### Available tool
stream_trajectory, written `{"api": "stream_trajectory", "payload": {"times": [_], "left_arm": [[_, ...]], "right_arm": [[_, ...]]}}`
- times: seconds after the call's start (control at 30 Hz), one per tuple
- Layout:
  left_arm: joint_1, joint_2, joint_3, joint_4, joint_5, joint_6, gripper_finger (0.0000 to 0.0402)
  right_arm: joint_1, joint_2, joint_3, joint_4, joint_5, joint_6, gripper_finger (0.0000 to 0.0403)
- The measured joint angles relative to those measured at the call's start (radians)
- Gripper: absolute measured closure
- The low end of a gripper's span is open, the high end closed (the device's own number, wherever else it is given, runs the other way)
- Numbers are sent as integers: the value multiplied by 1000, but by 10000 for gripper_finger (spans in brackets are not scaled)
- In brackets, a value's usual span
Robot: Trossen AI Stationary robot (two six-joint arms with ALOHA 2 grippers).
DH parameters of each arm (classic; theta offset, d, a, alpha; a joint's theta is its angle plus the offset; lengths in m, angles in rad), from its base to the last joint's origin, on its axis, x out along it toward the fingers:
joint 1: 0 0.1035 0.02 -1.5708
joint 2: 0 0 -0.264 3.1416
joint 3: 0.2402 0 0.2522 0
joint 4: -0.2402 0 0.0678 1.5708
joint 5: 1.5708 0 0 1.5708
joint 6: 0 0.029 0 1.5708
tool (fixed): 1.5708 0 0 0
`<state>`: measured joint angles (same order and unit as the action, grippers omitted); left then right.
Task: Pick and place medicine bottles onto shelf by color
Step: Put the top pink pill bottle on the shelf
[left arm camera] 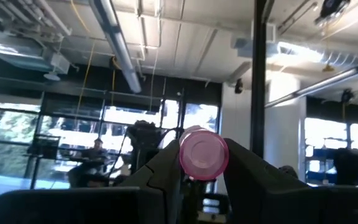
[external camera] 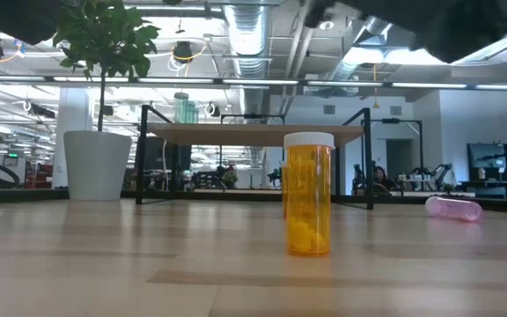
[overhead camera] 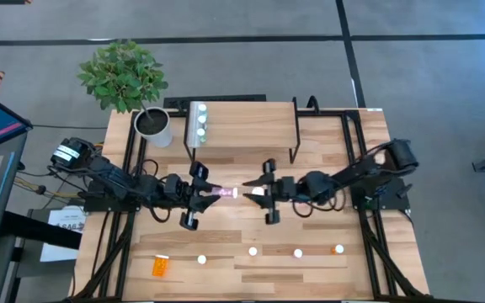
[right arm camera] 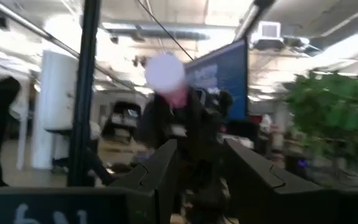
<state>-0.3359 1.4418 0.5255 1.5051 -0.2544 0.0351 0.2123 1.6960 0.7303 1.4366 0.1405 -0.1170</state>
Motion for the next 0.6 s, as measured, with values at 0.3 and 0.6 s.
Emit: {"api": "stream_trajectory", "payload": {"times": [0.3,0.6], "left_arm": [[0,1,0,-51,-22,14,315],[0,0,2,-79,-19,21,315]], "right_arm": [[-9,152,165,19,-49,14,267],[17,149,198,15,-34,-48,308]]}}
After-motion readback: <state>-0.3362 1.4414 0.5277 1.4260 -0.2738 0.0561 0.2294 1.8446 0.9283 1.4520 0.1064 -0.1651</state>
